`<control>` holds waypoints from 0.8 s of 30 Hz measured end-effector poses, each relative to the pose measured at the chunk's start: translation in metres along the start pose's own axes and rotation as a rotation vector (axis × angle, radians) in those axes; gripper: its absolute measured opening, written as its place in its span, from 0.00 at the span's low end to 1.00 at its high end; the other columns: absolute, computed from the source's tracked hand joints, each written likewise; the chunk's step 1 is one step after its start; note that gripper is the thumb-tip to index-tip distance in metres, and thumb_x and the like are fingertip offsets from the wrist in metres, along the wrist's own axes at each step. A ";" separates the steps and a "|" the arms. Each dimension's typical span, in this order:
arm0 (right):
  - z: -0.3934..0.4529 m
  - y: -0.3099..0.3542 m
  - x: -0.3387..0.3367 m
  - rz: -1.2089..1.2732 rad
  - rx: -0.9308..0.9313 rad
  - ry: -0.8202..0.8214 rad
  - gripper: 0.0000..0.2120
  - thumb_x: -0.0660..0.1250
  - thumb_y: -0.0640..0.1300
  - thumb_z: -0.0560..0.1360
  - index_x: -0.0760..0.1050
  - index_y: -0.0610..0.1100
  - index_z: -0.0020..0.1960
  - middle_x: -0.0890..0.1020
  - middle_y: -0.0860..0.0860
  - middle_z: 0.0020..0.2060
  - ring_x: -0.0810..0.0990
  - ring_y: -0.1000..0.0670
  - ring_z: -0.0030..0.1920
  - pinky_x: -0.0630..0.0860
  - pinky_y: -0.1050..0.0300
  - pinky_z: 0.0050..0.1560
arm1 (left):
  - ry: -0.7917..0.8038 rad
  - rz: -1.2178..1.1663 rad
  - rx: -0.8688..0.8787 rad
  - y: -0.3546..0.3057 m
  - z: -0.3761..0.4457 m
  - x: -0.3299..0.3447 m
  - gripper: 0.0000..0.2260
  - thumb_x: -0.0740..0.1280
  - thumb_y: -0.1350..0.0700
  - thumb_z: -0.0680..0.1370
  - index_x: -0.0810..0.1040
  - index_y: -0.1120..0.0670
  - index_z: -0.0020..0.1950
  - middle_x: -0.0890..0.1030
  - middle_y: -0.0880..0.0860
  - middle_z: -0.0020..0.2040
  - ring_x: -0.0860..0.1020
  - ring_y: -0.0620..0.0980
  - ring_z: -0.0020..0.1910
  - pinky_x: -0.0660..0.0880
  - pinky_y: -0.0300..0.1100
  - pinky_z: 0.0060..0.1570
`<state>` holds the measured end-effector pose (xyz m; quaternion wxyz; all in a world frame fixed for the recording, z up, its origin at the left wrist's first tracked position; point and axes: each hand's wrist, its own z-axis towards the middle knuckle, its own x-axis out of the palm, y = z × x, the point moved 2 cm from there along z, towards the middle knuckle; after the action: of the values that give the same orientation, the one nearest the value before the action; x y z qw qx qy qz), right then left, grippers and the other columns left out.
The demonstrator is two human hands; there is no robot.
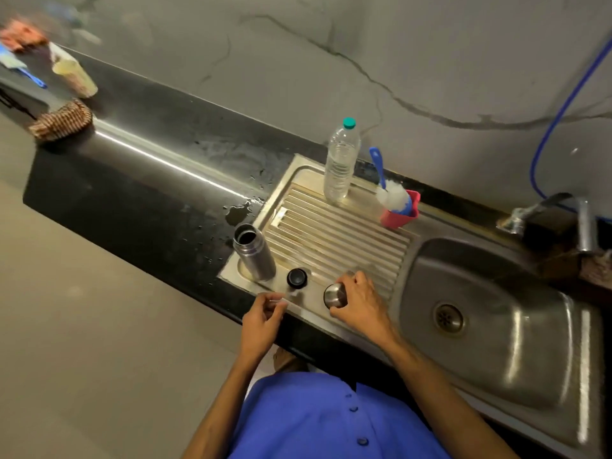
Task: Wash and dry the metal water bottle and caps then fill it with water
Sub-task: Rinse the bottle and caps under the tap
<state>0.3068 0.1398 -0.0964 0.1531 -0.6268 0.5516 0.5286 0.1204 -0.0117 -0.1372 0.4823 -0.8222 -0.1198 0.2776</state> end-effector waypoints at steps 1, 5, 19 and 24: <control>0.004 0.010 0.007 -0.020 -0.004 -0.010 0.26 0.74 0.54 0.67 0.71 0.51 0.63 0.70 0.49 0.60 0.72 0.47 0.60 0.76 0.53 0.54 | 0.002 0.007 -0.013 0.001 0.007 -0.013 0.05 0.70 0.52 0.82 0.80 0.48 0.58 0.85 0.48 0.51 0.84 0.49 0.51 0.82 0.55 0.57; 0.019 0.037 0.028 -0.098 0.015 -0.003 0.22 0.72 0.52 0.70 0.72 0.49 0.61 0.72 0.48 0.59 0.73 0.45 0.60 0.77 0.51 0.53 | 0.021 0.015 -0.006 -0.001 0.031 -0.053 0.06 0.70 0.53 0.82 0.78 0.48 0.58 0.85 0.47 0.53 0.84 0.47 0.52 0.82 0.57 0.58; 0.026 0.048 0.057 -0.178 0.165 -0.021 0.27 0.74 0.49 0.70 0.72 0.49 0.66 0.73 0.48 0.60 0.73 0.45 0.60 0.75 0.53 0.54 | 0.091 0.144 0.175 -0.052 0.105 -0.070 0.32 0.85 0.46 0.65 0.76 0.48 0.64 0.81 0.41 0.55 0.78 0.33 0.53 0.79 0.48 0.60; 0.027 0.043 0.057 -0.136 0.215 -0.027 0.42 0.76 0.60 0.65 0.64 0.52 0.73 0.70 0.48 0.64 0.71 0.44 0.65 0.76 0.48 0.58 | 0.104 0.113 0.192 -0.076 0.108 -0.087 0.28 0.79 0.37 0.62 0.78 0.50 0.56 0.84 0.46 0.48 0.83 0.40 0.45 0.84 0.49 0.50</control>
<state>0.2476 0.1155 -0.1375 0.2624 -0.6355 0.5593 0.4631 -0.0072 0.0646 -0.0836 0.5481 -0.7908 -0.0209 0.2716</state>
